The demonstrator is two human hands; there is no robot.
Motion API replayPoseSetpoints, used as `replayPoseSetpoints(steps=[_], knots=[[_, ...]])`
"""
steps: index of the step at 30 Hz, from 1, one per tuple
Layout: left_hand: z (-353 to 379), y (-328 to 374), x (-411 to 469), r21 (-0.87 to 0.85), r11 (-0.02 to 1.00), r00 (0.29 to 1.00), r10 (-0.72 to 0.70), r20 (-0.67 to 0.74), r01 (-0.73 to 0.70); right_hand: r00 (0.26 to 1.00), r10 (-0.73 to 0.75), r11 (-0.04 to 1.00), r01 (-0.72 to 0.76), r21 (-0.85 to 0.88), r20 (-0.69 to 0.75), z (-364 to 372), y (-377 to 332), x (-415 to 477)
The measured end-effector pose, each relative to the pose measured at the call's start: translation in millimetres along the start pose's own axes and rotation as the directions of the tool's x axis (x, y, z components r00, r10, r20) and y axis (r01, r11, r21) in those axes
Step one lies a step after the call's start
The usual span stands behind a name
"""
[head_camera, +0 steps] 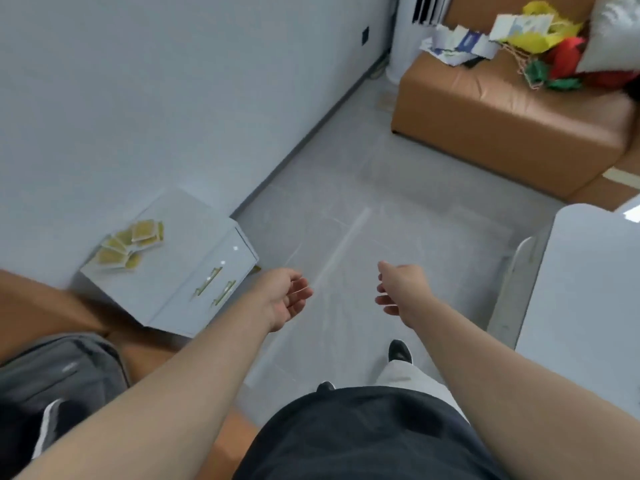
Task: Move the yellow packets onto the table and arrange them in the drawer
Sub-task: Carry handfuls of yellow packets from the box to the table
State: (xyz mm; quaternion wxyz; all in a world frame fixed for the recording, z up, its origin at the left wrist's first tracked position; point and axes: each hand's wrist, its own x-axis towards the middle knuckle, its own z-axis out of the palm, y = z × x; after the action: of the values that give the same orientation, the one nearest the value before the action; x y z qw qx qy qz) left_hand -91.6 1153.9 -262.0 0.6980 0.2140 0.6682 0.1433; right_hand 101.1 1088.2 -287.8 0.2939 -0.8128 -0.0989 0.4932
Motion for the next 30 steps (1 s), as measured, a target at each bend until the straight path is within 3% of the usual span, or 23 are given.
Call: replayPoseSetpoints(steps=[9, 18, 30], knots=[[-144.9, 12.2, 4.6, -0.364, 0.931, 0.989, -0.023, -0.148, -0.033, 0.968, -0.129, 0.880, 0.211, -0.425, 0.213, 123.1, -41.9, -4.8], [-228.2, 70.3, 61.9, -0.512, 0.859, 0.965, -0.121, -0.231, -0.015, 0.936, -0.090, 0.819, 0.264, -0.509, 0.341, 248.6, -105.3, 38.7], [-339.2, 196.4, 157.2, -0.711, 0.703, 0.951, -0.219, -0.218, -0.002, 0.920, -0.024, 0.670, 0.304, -0.677, 0.390, 390.1, -217.2, 84.8]])
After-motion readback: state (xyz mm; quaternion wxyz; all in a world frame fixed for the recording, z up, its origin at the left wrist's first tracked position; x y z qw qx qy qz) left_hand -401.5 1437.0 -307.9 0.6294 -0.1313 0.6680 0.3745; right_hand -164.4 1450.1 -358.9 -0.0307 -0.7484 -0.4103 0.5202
